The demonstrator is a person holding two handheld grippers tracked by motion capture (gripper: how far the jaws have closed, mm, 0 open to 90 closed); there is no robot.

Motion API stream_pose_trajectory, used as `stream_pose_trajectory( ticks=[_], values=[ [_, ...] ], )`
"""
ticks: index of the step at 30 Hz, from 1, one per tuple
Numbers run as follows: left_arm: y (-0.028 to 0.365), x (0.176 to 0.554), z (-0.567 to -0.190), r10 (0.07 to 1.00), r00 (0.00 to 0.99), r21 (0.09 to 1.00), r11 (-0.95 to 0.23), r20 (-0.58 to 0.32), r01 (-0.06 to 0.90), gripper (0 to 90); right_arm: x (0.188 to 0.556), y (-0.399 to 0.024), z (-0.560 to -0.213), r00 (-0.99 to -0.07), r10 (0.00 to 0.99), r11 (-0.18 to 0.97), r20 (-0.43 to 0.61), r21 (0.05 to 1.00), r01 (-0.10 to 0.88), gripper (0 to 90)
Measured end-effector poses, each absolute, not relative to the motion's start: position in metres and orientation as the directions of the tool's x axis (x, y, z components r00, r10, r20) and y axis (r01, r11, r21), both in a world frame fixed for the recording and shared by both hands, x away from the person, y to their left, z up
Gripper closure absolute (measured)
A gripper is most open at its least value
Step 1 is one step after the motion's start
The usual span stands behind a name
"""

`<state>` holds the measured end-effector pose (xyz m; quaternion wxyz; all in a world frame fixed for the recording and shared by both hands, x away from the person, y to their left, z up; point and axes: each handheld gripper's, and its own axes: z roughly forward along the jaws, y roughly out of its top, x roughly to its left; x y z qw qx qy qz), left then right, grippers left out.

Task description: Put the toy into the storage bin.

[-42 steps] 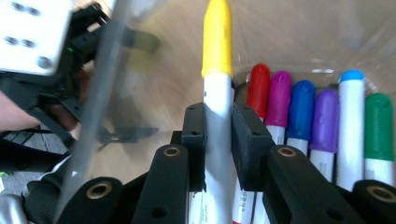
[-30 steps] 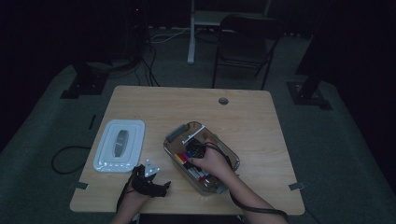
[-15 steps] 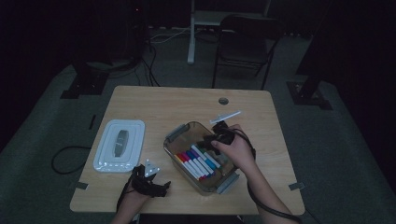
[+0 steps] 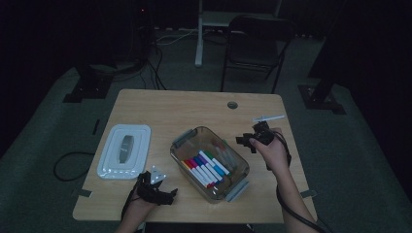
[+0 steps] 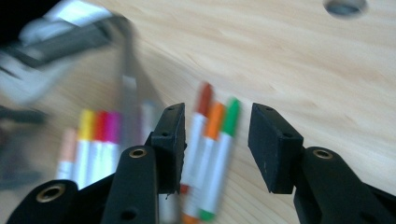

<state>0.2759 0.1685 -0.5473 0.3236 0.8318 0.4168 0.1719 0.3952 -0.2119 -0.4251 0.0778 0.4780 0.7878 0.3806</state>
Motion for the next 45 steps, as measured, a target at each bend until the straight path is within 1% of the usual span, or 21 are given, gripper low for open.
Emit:
stream_pose_trajectory(
  ticks=[1,3,5,6,11,13,18,20,22,23,25,30,31,34,45],
  values=[
    [0.168,0.276,-0.547,0.805,0.593,0.682,-0.443,0.016,0.582,0.6,0.400,-0.217,-0.440,-0.513,0.822,0.254,0.248,0.646,0.720,58.4],
    [0.168,0.276,-0.547,0.805,0.593,0.682,-0.443,0.016,0.582,0.6,0.403,-0.217,-0.452,-0.508,0.823,0.258,0.254,0.630,0.733,60.0],
    [0.168,0.276,-0.547,0.805,0.593,0.682,-0.443,0.016,0.582,0.6,0.406,-0.215,-0.464,-0.508,0.813,0.255,0.285,0.610,0.750,60.3],
    [0.168,0.276,-0.547,0.805,0.593,0.682,-0.443,0.016,0.582,0.6,0.408,-0.213,-0.470,-0.504,0.814,0.256,0.288,0.602,0.756,61.9],
    [0.169,0.276,-0.547,0.806,0.592,0.681,-0.442,0.016,0.583,0.6,0.415,-0.201,-0.495,-0.514,0.805,0.306,0.296,0.535,0.787,65.1],
    [0.169,0.276,-0.547,0.806,0.592,0.682,-0.442,0.016,0.583,0.6,0.418,-0.197,-0.502,-0.514,0.805,0.320,0.297,0.513,0.797,65.5],
    [0.169,0.276,-0.547,0.806,0.592,0.681,-0.442,0.016,0.584,0.6,0.421,-0.192,-0.510,-0.512,0.806,0.329,0.297,0.493,0.805,66.1],
    [0.169,0.276,-0.547,0.806,0.592,0.681,-0.442,0.016,0.583,0.6,0.423,-0.190,-0.514,-0.512,0.810,0.341,0.286,0.481,0.808,67.4],
    [0.169,0.276,-0.547,0.806,0.592,0.681,-0.442,0.016,0.583,0.6,0.424,-0.189,-0.516,-0.509,0.815,0.349,0.276,0.467,0.813,70.9],
    [0.169,0.276,-0.547,0.806,0.592,0.681,-0.442,0.016,0.584,0.6,0.424,-0.189,-0.516,-0.503,0.823,0.348,0.266,0.463,0.815,70.9],
    [0.169,0.276,-0.547,0.806,0.592,0.681,-0.442,0.016,0.583,0.6,0.425,-0.190,-0.519,-0.490,0.831,0.339,0.265,0.457,0.822,73.8],
    [0.169,0.276,-0.547,0.806,0.592,0.681,-0.442,0.016,0.584,0.6,0.426,-0.194,-0.518,-0.449,0.854,0.302,0.263,0.452,0.839,76.2],
    [0.169,0.276,-0.547,0.806,0.592,0.681,-0.442,0.016,0.584,0.6,0.426,-0.198,-0.516,-0.432,0.854,0.273,0.291,0.456,0.847,76.3],
    [0.169,0.276,-0.547,0.806,0.592,0.682,-0.442,0.016,0.583,0.6,0.424,-0.204,-0.509,-0.421,0.856,0.253,0.301,0.467,0.847,76.3],
    [0.169,0.276,-0.547,0.806,0.592,0.681,-0.441,0.015,0.584,0.6,0.411,-0.229,-0.459,-0.424,0.844,0.200,0.329,0.539,0.818,76.3]
  ],
)
